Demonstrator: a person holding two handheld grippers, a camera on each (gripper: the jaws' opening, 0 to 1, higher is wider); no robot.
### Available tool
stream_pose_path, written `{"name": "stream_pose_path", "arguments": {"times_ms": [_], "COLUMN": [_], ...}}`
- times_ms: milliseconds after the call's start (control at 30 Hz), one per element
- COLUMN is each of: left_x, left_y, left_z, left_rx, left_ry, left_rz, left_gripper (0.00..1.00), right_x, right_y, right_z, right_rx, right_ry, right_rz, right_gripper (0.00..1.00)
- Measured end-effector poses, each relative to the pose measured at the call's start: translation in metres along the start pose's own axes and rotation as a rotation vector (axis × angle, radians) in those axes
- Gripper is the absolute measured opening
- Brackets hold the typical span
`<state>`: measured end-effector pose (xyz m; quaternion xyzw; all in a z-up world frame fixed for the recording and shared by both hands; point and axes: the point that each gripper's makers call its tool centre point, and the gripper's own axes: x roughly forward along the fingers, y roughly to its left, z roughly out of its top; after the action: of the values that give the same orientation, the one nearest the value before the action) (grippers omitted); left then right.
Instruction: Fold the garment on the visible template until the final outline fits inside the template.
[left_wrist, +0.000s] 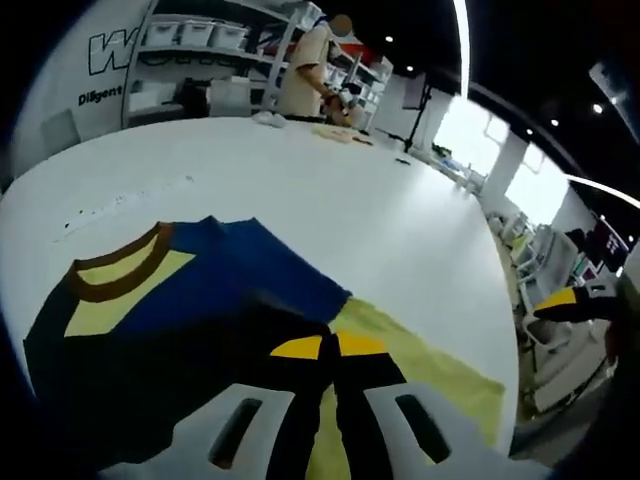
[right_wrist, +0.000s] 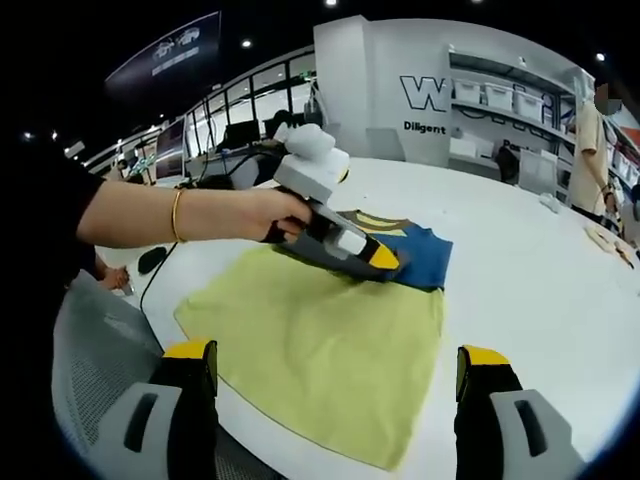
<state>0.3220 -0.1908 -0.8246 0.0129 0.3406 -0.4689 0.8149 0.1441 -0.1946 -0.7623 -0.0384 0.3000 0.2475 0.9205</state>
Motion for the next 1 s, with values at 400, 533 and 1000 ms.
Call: {"name": "stream_pose_path", "arguments": {"times_ms": [400, 533, 1000], "left_x": [-0.017, -0.027, -0.062], "left_y": [0.024, 0.034, 0.075], "left_z": [-0.003, -0.007, -0.006], "left_rx": [-0.041, -0.034, -0.019], "left_ry": [-0.009, -0.023, -0.063], "left_rz": [0.088, 0.128, 0.286], "left_gripper": [0.37, 0.56, 0.99], "right_x": [0.002, 0.002, 0.007], "right_y": [0.001, 0.002, 0.005], "right_z": [-0.002, -0.003, 0.0], "right_rx": [0.014, 0.011, 0.02], "right_ry": [0.015, 0.021, 0.012], "right_rz": [0.004, 0.005, 0.018], "right_gripper": [0.99, 0.99, 0.99]}}
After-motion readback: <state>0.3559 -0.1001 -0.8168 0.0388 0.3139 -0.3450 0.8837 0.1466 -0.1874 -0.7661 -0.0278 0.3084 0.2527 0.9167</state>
